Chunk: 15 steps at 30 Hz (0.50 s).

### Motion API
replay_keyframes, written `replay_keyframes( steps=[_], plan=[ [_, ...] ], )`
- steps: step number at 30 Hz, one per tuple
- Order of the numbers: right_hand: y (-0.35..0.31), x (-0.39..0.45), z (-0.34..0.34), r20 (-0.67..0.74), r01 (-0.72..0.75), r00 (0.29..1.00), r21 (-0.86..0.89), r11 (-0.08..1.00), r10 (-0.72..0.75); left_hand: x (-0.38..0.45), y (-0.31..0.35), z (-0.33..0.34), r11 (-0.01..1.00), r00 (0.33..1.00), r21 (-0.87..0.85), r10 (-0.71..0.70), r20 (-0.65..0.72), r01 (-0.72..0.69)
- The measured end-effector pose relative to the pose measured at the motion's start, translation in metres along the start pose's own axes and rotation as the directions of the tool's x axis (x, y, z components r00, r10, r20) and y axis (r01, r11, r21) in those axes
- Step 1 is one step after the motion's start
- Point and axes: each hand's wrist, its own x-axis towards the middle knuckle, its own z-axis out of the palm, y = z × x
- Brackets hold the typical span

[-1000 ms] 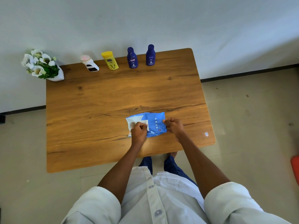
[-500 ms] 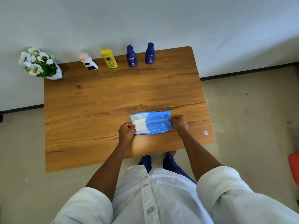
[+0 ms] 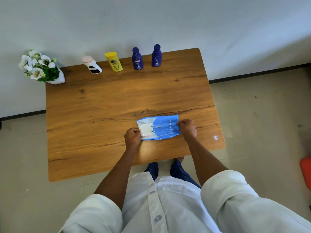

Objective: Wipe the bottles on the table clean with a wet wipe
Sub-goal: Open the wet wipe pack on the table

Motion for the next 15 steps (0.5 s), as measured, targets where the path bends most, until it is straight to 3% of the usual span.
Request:
replay_keyframes(
  steps=[3,5,7,9,11,13,15],
  plan=[
    [-0.003,-0.001,0.000,-0.002,0.004,1.000,-0.013,1.000,-0.004,-0.004,0.001,0.003,0.995,0.998,0.089,0.052,-0.022,-0.050],
    [-0.007,-0.006,-0.001,-0.031,0.038,0.999,-0.055,0.998,-0.040,-0.005,-0.001,0.003,0.963,0.976,0.168,0.217,-0.013,-0.211],
    [-0.006,-0.013,0.001,-0.079,0.174,0.980,-0.132,0.976,-0.185,-0.005,-0.006,0.000,0.841,0.903,0.351,0.428,0.032,-0.411],
    [0.003,-0.020,0.008,-0.062,0.414,0.896,-0.243,0.877,-0.440,-0.001,-0.013,0.001,0.587,0.763,0.548,0.626,0.159,-0.596],
    [0.014,-0.027,0.019,0.032,0.604,0.772,-0.352,0.715,-0.635,0.000,-0.016,0.001,0.395,0.640,0.604,0.722,0.262,-0.693],
    [0.022,-0.032,0.028,0.104,0.677,0.696,-0.424,0.601,-0.710,-0.005,-0.014,0.002,0.368,0.600,0.575,0.748,0.285,-0.731],
    [0.025,-0.040,0.035,0.138,0.697,0.670,-0.454,0.555,-0.729,-0.009,-0.011,0.002,0.426,0.607,0.517,0.754,0.250,-0.742]
  ],
)
